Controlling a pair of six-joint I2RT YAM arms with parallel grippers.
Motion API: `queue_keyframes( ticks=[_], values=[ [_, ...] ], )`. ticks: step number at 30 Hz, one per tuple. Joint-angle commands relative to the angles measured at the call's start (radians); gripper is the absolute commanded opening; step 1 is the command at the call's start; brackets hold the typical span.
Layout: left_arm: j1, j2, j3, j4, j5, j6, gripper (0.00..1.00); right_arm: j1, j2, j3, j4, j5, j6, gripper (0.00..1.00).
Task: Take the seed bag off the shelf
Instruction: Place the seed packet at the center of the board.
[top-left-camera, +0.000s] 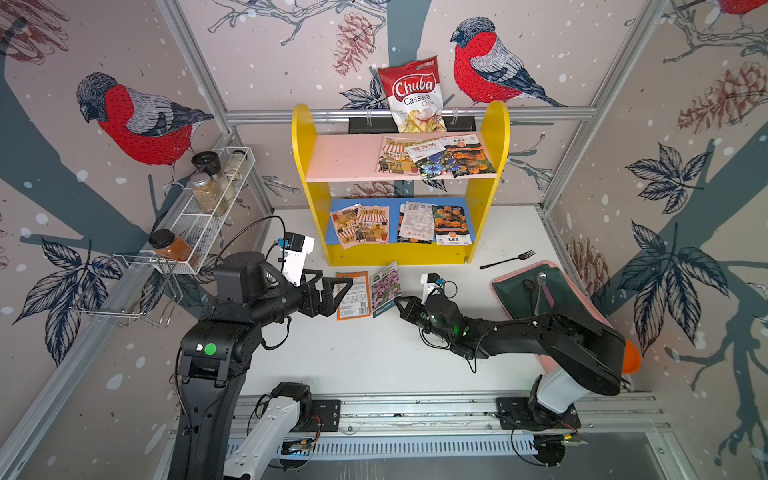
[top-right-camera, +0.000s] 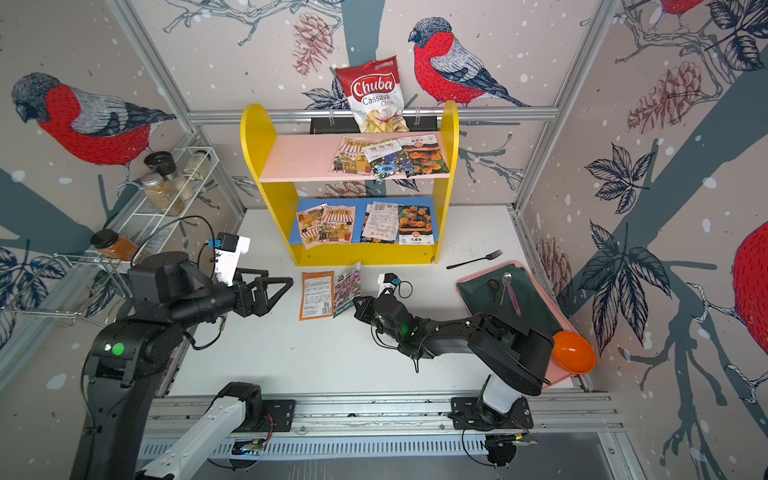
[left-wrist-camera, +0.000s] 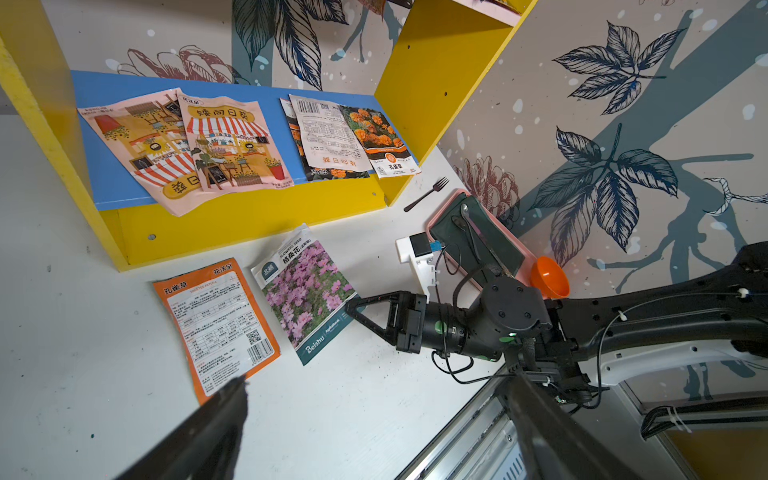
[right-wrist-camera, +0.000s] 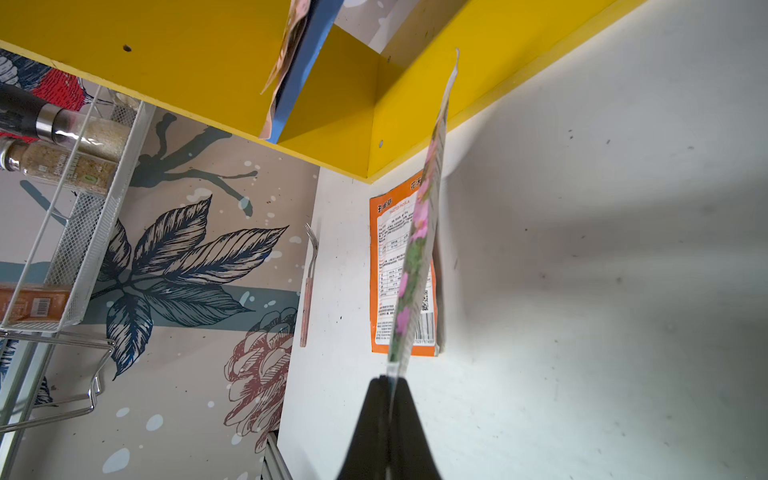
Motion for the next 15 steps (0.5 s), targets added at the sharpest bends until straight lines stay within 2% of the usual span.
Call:
queue_keyframes(
  ticks=[1,11,15],
  values=[
    [-0.002,-0.005,-0.004,0.006,0.002,-0.006,0.98,-0.012,0.049,0.029,0.074,-0.022,0.009,0.0],
    [-0.007,-0.002,-0.018,0.022,-0.015,-0.009,0.98,0.003,0.194,0.077,0.079,-0.012,0.041,0.0],
    [-0.018,-0.001,-0.015,0.02,-0.033,-0.009,0.98,0.012,0.205,0.076,0.071,0.033,0.057,0.0]
  ],
)
